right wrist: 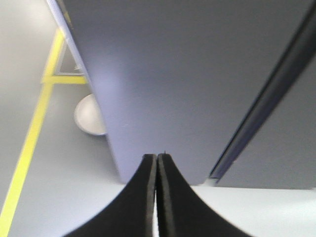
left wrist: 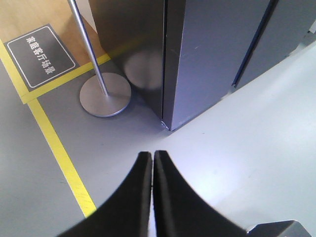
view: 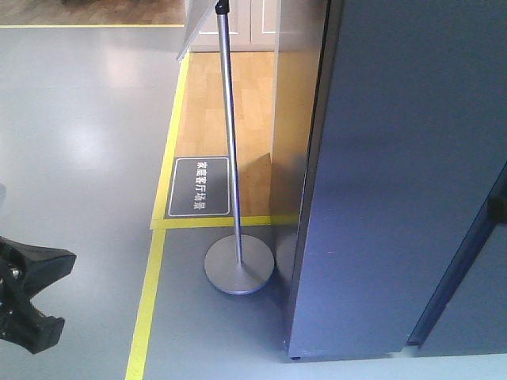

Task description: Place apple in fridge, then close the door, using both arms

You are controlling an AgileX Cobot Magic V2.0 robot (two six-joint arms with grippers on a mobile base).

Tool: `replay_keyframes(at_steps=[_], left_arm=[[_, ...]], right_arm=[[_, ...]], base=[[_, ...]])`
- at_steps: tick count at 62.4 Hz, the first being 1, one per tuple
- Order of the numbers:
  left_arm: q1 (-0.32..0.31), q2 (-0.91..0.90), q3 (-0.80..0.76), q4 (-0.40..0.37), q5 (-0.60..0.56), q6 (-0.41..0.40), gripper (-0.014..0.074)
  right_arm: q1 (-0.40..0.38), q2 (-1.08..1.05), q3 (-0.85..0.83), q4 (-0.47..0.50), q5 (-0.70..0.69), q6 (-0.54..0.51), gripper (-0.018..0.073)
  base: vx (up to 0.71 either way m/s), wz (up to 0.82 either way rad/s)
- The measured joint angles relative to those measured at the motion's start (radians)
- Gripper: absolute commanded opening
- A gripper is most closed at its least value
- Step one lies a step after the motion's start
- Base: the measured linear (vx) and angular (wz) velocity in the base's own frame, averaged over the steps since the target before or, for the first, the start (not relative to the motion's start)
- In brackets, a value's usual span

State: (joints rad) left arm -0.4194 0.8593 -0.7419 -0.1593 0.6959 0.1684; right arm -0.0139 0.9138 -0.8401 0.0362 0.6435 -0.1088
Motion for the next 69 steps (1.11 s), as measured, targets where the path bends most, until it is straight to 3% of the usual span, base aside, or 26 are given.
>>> replay_keyframes(at_steps=[12, 40, 69], left_arm=[[0.000, 0.000, 0.000, 0.000, 0.000, 0.000, -0.0006], [0.000, 0.000, 0.000, 0.000, 0.000, 0.000, -0.0006], [0.000, 0.000, 0.000, 0.000, 0.000, 0.000, -0.0006]], right_arm=[[0.062, -0.183, 0.084, -0.021, 0.115, 0.030, -0.0003], [0.066, -0.613, 0.162, -0.012, 0.497, 0.055, -0.0003], [0.066, -0.783, 0.162, 0.009, 0.630, 0.109, -0.0003]], base=[[0.00, 0.00], [0.00, 0.00], [0.00, 0.00]])
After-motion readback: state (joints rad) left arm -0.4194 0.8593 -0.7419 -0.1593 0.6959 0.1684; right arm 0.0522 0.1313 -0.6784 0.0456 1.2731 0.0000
